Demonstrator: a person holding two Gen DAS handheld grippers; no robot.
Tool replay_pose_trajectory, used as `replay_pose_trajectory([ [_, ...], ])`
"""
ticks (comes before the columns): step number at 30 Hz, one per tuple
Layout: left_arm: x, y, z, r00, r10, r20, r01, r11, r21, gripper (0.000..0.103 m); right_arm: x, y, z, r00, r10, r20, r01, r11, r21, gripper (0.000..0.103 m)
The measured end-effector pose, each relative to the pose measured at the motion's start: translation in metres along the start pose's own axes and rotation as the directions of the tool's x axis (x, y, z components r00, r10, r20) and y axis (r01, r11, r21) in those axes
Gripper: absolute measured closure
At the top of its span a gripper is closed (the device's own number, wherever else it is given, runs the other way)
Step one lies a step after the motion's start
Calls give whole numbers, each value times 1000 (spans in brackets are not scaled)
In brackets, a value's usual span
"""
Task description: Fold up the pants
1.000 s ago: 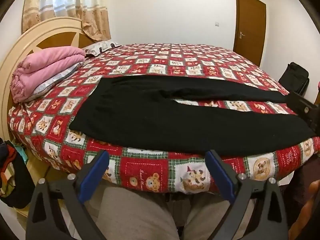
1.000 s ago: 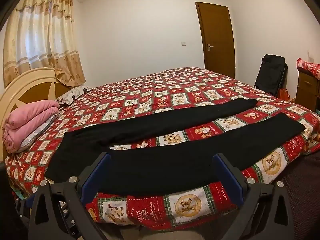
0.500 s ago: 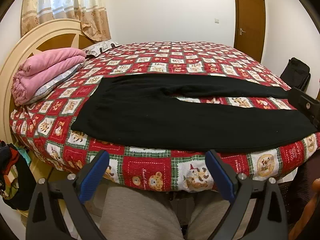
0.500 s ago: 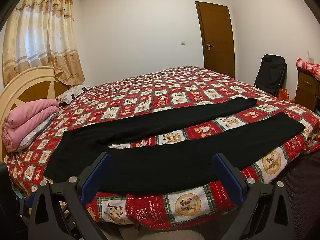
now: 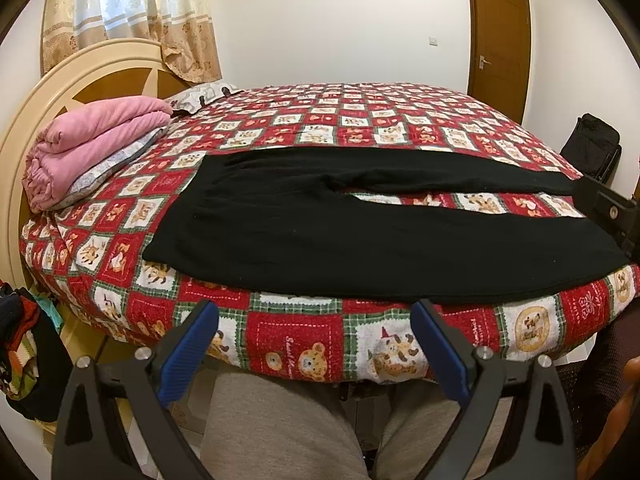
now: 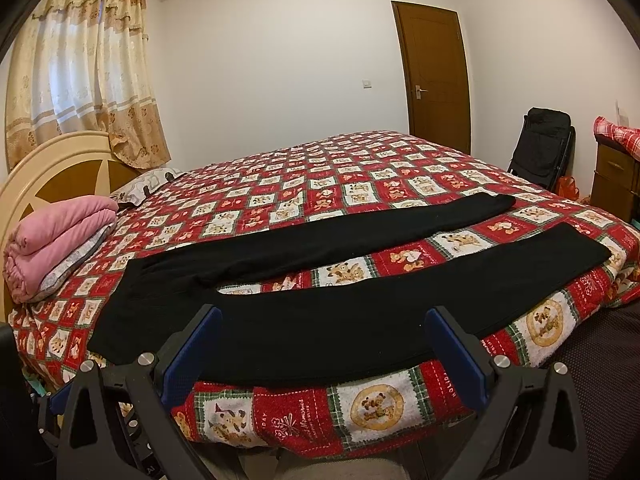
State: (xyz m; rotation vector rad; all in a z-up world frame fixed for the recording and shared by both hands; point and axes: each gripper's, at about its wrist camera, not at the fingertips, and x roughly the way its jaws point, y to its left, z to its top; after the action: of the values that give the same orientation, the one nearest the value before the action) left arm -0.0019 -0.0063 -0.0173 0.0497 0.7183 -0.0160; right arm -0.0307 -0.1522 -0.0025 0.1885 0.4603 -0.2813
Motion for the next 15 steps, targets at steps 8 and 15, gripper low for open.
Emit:
replay_pose_trajectory([
  [8, 0, 0, 0, 1000, 1, 0, -1, 1000, 0, 4, 0, 1, -1, 1000, 0, -1, 0, 1000, 0, 1],
  [15, 0, 0, 0, 1000, 0, 1, 0, 1000, 1, 4, 0, 1, 0, 1000, 1, -2, -1, 1000, 1, 1],
])
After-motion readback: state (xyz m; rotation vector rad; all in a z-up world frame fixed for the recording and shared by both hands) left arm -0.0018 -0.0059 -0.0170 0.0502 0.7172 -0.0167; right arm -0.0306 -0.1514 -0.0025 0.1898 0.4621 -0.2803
